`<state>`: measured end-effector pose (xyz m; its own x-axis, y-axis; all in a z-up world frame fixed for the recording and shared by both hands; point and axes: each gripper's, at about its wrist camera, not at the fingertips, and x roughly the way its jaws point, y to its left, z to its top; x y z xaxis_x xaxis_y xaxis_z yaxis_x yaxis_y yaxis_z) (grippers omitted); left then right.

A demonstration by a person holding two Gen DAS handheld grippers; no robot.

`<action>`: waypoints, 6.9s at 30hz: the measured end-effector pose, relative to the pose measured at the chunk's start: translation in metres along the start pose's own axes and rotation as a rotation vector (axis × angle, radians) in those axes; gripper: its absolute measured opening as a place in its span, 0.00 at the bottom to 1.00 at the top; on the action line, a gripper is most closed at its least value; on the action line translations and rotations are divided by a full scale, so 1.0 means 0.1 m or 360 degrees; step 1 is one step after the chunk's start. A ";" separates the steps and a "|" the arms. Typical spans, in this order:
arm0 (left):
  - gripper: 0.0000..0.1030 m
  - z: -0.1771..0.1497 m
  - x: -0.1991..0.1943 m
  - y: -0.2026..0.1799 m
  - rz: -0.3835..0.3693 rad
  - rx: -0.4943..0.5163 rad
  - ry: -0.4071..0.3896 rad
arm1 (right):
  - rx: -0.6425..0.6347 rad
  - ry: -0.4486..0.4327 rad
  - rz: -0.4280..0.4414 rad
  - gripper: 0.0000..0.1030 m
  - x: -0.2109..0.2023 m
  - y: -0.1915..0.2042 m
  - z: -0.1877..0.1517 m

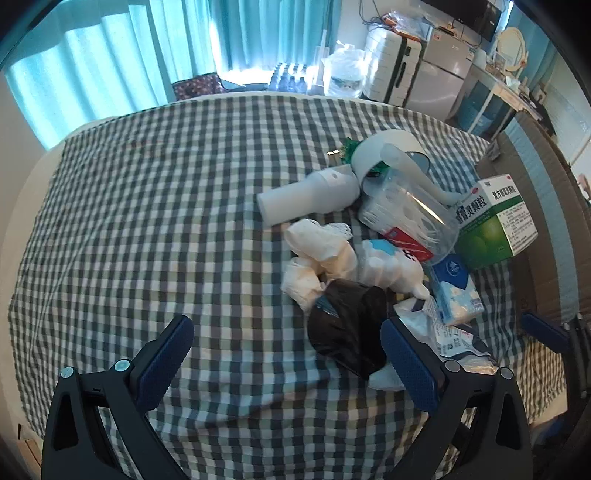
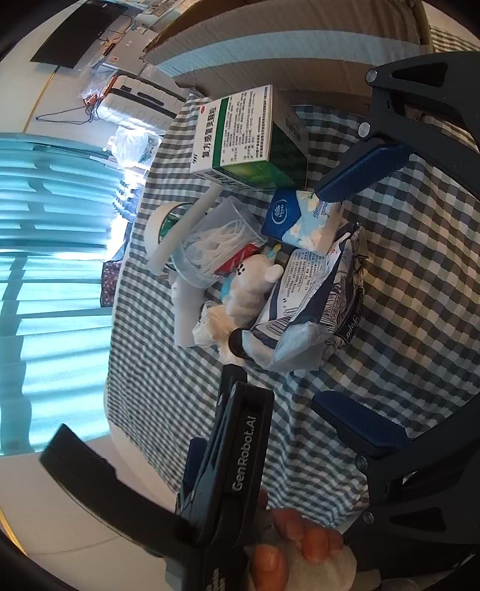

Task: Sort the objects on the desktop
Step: 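Grasp the white-and-blue snack bag with the right gripper while the left grasps the black object, then lift both held items and carry them over the open cardboard box, then open the right gripper to drop the bag while the left drops the black object into the box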

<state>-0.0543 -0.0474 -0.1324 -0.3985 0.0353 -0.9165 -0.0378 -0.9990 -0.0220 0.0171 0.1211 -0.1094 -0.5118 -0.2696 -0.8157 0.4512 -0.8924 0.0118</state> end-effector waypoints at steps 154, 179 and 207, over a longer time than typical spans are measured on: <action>0.05 0.27 -2.41 -2.81 -0.0435 0.0490 -0.1180 | 0.0763 -0.0838 -0.0736 0.07 -2.57 -2.19 -0.29; 0.05 0.64 -0.83 -3.43 -0.0371 0.0498 -0.0526 | 0.0863 -0.0150 -0.0499 0.07 -1.21 -3.00 -0.33; 0.28 0.68 -0.93 -3.39 -0.0322 0.0524 -0.0552 | 0.0865 -0.0012 -0.0628 0.19 -1.15 -3.03 -0.45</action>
<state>-0.0670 0.2894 -0.0120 -0.6316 0.2889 -0.7194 -0.4095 -0.9123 -0.0069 -0.0279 0.4394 -0.0450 -0.5691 0.1133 -0.8144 -0.2018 -0.9794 0.0048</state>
